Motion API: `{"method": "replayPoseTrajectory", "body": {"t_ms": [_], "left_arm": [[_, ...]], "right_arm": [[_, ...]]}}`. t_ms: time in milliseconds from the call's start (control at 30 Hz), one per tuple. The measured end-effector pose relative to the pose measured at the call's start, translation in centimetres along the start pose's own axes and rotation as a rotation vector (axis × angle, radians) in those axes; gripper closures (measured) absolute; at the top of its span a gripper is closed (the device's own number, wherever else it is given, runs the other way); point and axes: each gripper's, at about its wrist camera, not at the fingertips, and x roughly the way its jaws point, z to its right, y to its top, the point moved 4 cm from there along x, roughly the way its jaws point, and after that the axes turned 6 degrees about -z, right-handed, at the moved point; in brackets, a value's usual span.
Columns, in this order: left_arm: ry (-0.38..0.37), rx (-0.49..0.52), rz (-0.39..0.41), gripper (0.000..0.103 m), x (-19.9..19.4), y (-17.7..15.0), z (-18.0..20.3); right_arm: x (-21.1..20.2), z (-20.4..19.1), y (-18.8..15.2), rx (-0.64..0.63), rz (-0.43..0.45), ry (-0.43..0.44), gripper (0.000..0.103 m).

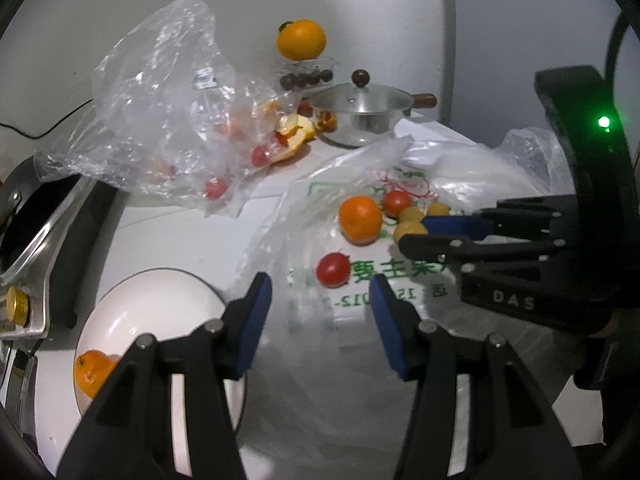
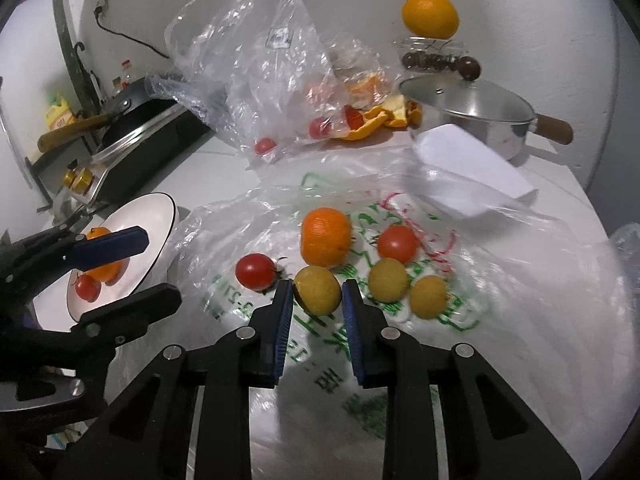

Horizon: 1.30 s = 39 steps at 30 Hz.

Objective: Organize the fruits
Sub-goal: 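Grasp a red cherry tomato with the left gripper while the right grasps a yellow fruit, then lift and carry the tomato and the yellow fruit toward the white plate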

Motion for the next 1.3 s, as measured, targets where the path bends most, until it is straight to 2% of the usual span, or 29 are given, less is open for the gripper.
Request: {"method": "replayPoseTrajectory", "body": {"t_ms": [633, 1067, 1133, 1300], "left_arm": [[0.004, 0.036, -0.038, 0.052, 3.9, 1.8, 2.0], [0.019, 0.018, -0.116, 0.065, 7.2, 1.9, 1.6], [0.018, 0.016, -0.118, 0.072, 7.4, 1.8, 1.6], [0.007, 0.017, -0.121, 0.074, 7.7, 1.6, 1.5]], "right_arm": [[-1.1, 3.1, -0.5, 0.033, 0.043, 0.041, 0.076], [-1.1, 3.3, -0.3, 0.016, 0.052, 0.062, 0.076], [-1.1, 3.3, -0.3, 0.014, 0.051, 0.065, 0.076], [-1.1, 3.3, -0.4, 0.013, 0.051, 0.062, 0.076]]}}
